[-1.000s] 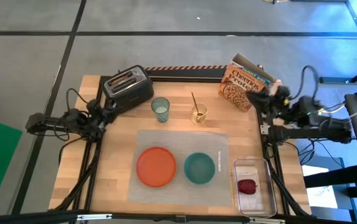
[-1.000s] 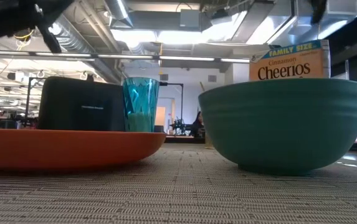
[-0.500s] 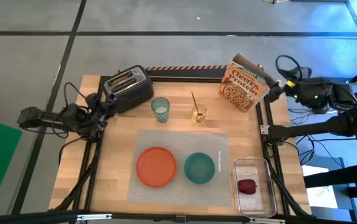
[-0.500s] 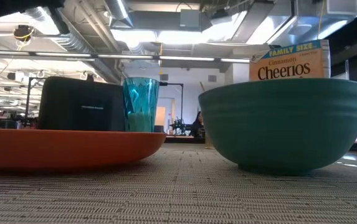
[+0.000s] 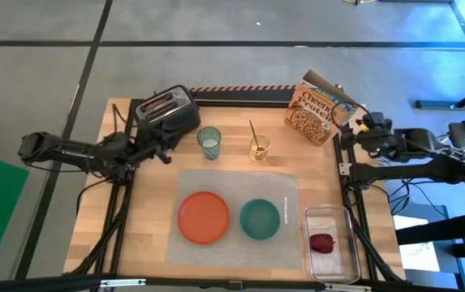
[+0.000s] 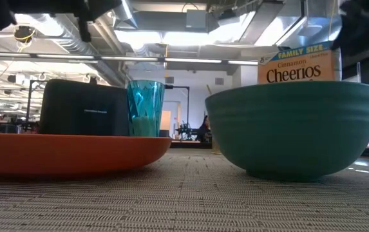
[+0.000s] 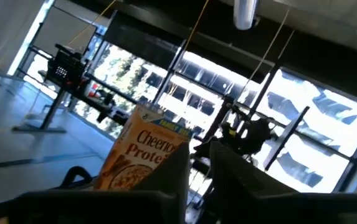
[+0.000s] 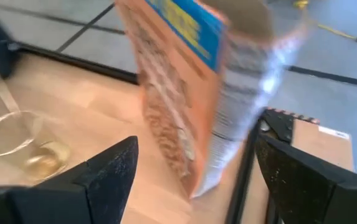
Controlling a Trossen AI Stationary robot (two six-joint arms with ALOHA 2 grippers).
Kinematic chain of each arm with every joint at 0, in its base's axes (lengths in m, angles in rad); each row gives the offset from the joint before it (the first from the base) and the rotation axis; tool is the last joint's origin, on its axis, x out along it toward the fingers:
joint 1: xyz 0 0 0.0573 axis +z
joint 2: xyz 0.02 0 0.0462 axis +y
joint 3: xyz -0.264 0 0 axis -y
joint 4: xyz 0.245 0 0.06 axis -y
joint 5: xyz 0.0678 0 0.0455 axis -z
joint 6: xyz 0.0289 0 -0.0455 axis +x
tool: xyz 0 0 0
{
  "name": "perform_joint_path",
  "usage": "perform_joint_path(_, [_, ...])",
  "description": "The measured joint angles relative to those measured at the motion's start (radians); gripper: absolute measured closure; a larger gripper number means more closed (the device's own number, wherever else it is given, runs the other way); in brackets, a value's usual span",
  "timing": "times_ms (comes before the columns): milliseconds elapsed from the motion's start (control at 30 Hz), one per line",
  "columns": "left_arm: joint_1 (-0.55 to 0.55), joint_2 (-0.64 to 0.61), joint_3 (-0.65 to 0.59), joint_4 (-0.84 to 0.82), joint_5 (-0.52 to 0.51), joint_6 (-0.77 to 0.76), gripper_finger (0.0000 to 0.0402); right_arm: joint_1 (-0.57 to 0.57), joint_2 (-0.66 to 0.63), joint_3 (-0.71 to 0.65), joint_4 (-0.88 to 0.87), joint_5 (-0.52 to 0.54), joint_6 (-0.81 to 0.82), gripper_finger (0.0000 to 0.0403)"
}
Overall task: Arrange a breakfast setting
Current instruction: Pour the yellow cereal in the green bowl
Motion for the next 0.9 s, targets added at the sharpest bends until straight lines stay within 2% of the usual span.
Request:
perform_joint_path(200, [0.052,0.067,0.158,-0.323,0.007,-0.022,0.0277,-0.001,-0.094,-0.159,0.09,0.048,0.042,0.0088])
perform_joint_path(367, [0.115,0.101,0.265,-0.508,0.05,-0.044,0.0267,-0.001,-0.095,-0.179,0.126,0.086,0.08,0.0088])
perform_joint_path(633, [0.213,0.151,0.352,-0.533,0.241,-0.041,0.0268,-0.001,-0.094,-0.179,0.205,0.122,0.061,0.0088])
perform_joint_path(800, [0.241,0.182,0.376,-0.533,0.304,-0.04,0.0268,-0.011,-0.061,-0.179,0.239,0.156,0.026,0.0088])
perform_joint_path(900, [0.248,0.201,0.381,-0.533,0.325,-0.041,0.0268,-0.06,-0.042,-0.179,0.257,0.152,-0.014,0.0088])
